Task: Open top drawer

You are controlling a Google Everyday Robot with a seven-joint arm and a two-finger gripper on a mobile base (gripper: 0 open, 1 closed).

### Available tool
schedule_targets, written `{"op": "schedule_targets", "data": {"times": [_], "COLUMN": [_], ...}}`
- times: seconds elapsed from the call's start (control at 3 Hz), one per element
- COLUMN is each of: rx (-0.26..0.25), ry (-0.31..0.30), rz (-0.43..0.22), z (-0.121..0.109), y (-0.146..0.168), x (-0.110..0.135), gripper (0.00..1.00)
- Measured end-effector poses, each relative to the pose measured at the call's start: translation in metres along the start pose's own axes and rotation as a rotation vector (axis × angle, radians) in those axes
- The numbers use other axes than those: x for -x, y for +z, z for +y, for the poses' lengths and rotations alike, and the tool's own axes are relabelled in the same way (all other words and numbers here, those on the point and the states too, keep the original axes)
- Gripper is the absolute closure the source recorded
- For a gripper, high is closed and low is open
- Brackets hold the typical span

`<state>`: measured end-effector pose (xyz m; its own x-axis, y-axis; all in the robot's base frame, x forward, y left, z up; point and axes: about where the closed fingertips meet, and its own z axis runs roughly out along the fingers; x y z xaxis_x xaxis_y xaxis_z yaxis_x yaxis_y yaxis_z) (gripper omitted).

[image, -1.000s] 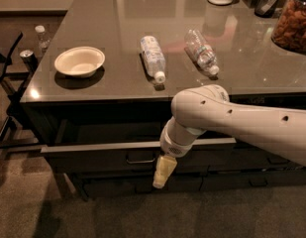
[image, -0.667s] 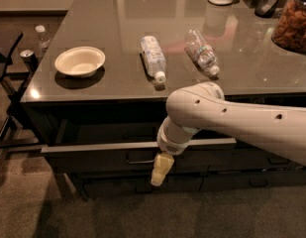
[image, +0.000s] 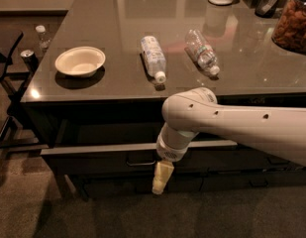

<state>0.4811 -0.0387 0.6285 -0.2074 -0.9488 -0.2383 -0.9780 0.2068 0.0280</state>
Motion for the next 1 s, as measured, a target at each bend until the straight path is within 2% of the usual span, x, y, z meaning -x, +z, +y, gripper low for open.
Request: {"op": "schedule_targets", "data": {"times": [0.33, 0.67, 1.0], "rx": [0.03, 0.052, 0.056], "ry": [0.03, 0.09, 0.143], "rz": [0.01, -0.001, -0.014], "z": [0.018, 0.045, 0.063], "y": [-0.015, -0.043, -0.057], "x": [-0.017, -0.04, -0.058], "gripper": [0.0, 0.0, 0.0]}}
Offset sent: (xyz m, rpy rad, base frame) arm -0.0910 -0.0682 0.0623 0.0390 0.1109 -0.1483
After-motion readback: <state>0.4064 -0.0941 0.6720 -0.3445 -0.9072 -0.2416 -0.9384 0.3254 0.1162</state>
